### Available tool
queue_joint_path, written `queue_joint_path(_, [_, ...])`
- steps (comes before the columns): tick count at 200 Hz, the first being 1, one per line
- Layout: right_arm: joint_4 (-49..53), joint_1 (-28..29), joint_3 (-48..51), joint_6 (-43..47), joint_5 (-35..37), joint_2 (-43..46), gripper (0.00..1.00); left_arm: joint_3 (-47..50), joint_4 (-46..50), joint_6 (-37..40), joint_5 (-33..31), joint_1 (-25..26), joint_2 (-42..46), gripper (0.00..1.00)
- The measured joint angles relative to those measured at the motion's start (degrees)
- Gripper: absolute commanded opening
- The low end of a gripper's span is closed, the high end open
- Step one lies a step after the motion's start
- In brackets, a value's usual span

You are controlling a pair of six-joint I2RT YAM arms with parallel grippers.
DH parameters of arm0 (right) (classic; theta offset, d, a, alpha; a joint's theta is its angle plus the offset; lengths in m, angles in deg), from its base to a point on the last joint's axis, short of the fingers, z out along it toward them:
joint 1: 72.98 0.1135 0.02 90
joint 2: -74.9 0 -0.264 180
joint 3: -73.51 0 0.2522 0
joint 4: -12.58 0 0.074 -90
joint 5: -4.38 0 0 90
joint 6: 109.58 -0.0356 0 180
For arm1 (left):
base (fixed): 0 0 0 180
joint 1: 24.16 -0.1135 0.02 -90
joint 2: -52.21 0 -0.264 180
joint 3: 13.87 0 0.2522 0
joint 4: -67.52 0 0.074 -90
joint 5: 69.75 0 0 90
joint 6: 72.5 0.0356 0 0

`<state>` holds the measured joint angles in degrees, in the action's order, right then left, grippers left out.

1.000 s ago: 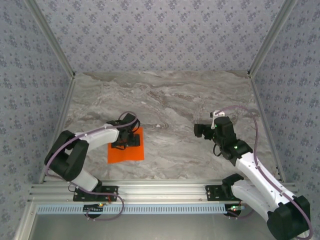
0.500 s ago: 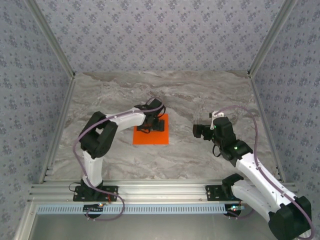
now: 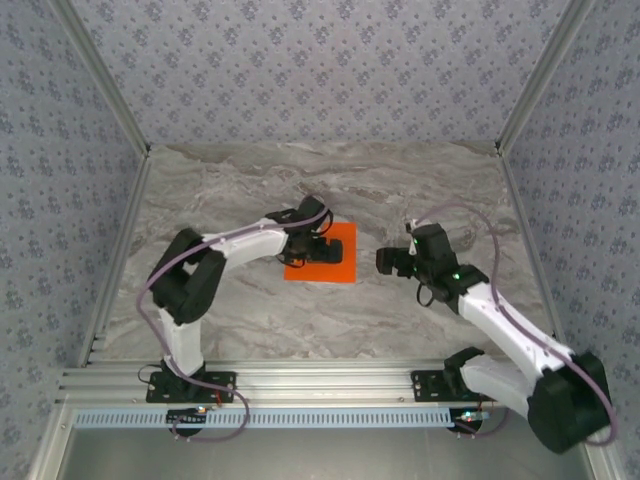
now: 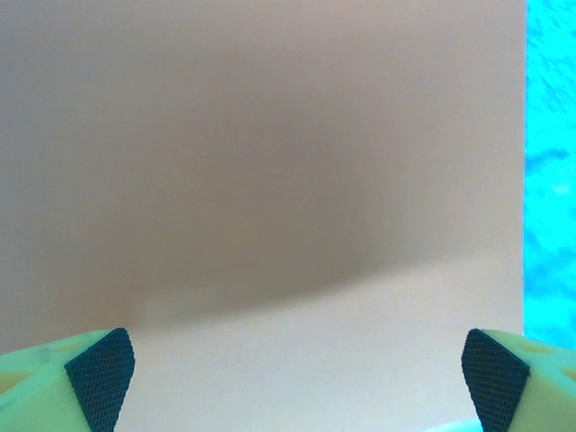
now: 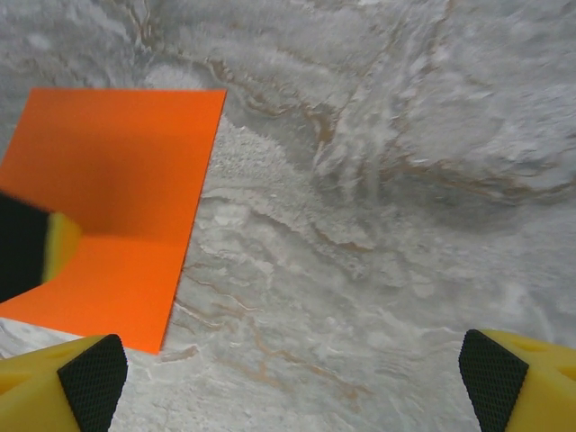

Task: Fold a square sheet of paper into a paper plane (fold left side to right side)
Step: Pick up the square sheet of paper from the center of the table.

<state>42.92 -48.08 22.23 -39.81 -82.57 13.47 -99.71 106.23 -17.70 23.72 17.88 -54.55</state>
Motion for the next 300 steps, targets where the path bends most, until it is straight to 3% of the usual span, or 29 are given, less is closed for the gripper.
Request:
queue_joint_path(38, [-2.9, 0.0, -13.3, 0.0, -4.8, -20.9, 1.00, 10.4, -7.0, -1.7, 7.2, -3.4, 10.5, 0.88])
queue_joint_path(74, [-4.8, 0.0, -25.3, -1.7, -6.9, -37.0, 1.00, 15.3, -11.6, -3.7, 12.2, -5.2, 10.2, 0.82])
queue_joint_path(117, [-4.3, 1.1, -36.6, -3.0, -6.9, -48.5, 1.00, 15.2, -13.2, -3.9, 13.5, -5.8, 7.7, 0.79])
queue_joint_path(210, [-0.9, 6.2, -40.9, -4.9, -5.7, -55.2, 1.00, 16.2, -14.6, -4.4, 12.8, -5.9, 6.0, 0.74])
queue_joint_path(235, [-1.9, 7.2, -40.0, -4.9, -5.9, -54.8, 0.97, 16.7, -15.7, -4.9, 12.8, -5.9, 6.0, 0.65])
queue_joint_path(270, [-1.7, 8.9, -38.9, -4.8, -8.0, -53.9, 0.84, 17.2, -16.5, -5.2, 12.8, -6.0, 6.0, 0.63])
queue_joint_path(300, [-1.2, 10.4, -37.7, -4.4, -10.3, -53.2, 0.65, 17.6, -17.2, -5.2, 12.8, -6.0, 6.0, 0.62])
